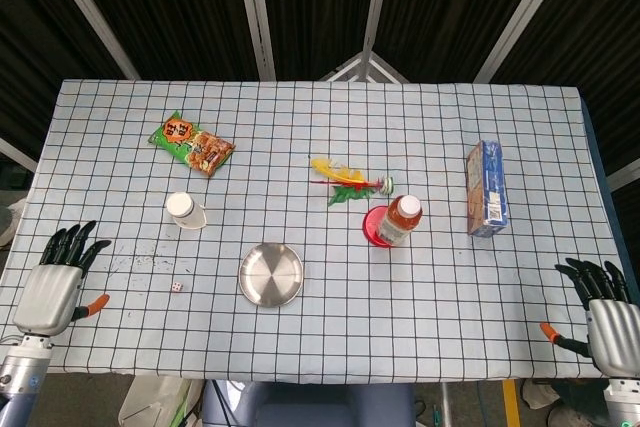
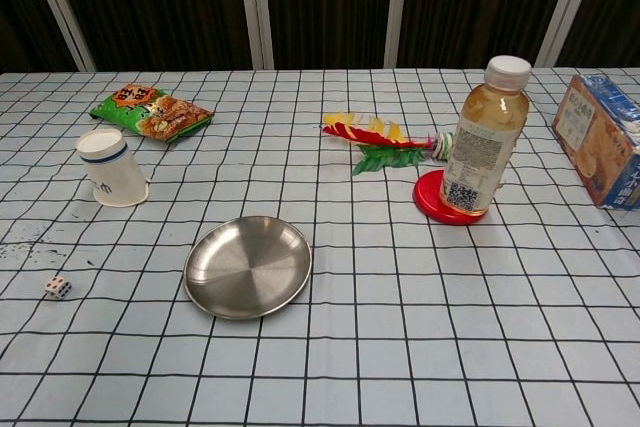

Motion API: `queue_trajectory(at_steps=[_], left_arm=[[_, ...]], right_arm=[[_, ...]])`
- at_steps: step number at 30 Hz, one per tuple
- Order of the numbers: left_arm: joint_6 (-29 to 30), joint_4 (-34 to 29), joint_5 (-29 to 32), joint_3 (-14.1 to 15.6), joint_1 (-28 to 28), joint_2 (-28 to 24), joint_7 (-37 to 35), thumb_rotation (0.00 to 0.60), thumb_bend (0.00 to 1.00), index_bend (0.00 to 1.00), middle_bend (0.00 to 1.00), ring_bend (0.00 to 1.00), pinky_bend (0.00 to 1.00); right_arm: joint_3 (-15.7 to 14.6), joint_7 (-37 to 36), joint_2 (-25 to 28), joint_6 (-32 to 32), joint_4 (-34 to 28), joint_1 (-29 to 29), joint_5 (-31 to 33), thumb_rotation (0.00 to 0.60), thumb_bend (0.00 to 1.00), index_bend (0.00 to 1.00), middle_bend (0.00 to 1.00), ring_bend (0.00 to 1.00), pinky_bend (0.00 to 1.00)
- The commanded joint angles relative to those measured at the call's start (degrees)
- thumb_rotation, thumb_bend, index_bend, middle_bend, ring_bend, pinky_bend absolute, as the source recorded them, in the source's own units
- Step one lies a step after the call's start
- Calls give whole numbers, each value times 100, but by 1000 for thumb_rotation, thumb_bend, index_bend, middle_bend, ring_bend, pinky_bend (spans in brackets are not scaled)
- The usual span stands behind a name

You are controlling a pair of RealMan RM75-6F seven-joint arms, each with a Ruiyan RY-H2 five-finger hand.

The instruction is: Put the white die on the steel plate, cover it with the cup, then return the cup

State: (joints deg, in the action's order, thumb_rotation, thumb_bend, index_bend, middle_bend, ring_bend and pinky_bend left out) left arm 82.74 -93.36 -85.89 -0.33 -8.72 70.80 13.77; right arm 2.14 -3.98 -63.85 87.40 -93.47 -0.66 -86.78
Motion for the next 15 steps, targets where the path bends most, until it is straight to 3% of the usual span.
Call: queue_trajectory(at_steps=[1,8,15], left_arm=[[-76,35,56,-13,-25,18,10,600,268,225,0,0,30],[-334,52,217,-63,-136,78,168,600,280,285,0,0,30],[-1059,-134,587,-206,-542,135,639,600,280,339,0,0,30]], right_arm=[[-6,0,1,-62,28,2,66,600,96,223,188,126,0],[-10,-13,44,6,-59,-30,39,600,96,223,188,126,0],[-14,-25,50,-71,-66,-10,82,600,96,223,188,126,0]])
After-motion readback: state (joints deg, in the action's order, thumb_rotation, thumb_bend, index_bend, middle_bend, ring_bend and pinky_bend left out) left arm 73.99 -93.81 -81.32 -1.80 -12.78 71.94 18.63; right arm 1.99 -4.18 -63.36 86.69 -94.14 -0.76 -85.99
